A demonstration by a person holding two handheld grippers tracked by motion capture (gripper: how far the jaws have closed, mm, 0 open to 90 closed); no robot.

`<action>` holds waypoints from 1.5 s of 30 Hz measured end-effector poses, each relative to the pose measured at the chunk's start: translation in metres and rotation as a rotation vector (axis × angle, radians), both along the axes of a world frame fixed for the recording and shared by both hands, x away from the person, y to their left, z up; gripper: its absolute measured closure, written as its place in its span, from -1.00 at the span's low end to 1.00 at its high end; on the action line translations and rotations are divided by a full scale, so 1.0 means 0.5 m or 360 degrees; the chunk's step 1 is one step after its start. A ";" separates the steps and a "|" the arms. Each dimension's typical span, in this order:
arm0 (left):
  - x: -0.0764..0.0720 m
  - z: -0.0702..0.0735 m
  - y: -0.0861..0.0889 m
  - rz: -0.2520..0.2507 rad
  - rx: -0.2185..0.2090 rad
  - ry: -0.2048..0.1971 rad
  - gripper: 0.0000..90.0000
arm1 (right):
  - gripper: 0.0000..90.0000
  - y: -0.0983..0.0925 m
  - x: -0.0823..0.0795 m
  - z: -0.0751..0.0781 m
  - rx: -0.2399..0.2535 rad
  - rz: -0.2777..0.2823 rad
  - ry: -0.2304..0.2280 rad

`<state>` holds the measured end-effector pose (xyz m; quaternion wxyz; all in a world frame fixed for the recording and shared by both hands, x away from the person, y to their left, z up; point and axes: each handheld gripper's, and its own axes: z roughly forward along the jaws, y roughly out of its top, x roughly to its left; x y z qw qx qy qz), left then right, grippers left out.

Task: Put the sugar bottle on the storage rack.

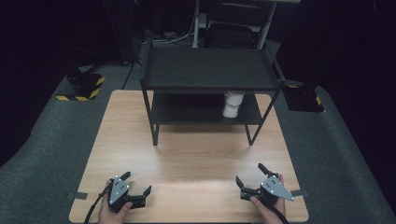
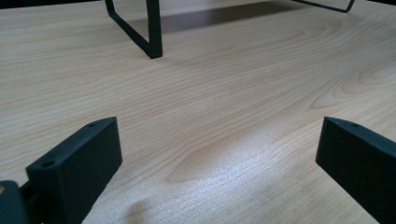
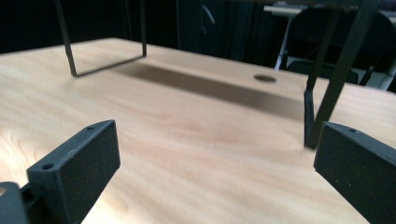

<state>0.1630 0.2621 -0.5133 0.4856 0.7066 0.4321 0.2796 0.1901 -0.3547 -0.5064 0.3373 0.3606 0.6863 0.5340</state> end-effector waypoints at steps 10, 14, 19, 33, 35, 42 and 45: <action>0.000 0.000 0.000 0.0001 -0.0001 0.0002 -0.99 | -1.00 -0.009 -0.013 -0.028 -0.0036 -0.0033 0.0071; 0.002 0.001 0.001 -0.0001 -0.0003 0.0008 -0.98 | -1.00 -0.013 -0.016 -0.033 -0.0043 -0.0050 0.0094; 0.001 0.001 0.001 -0.0004 0.0000 0.0004 -0.98 | -1.00 -0.012 -0.017 -0.033 -0.0073 -0.0030 0.0094; 0.000 0.001 -0.002 0.0002 0.0006 0.0003 -0.98 | -1.00 -0.009 -0.019 -0.034 -0.0102 -0.0018 0.0083; 0.000 0.001 -0.003 0.0005 0.0008 0.0004 -0.98 | -1.00 -0.010 -0.018 -0.033 -0.0104 -0.0011 0.0084; 0.005 0.005 -0.001 -0.0005 0.0014 0.0025 -0.98 | -1.00 -0.011 -0.016 -0.032 -0.0099 -0.0008 0.0094; 0.013 0.012 -0.001 -0.0008 0.0018 0.0068 -0.98 | -0.99 -0.012 -0.015 -0.031 -0.0121 0.0013 0.0090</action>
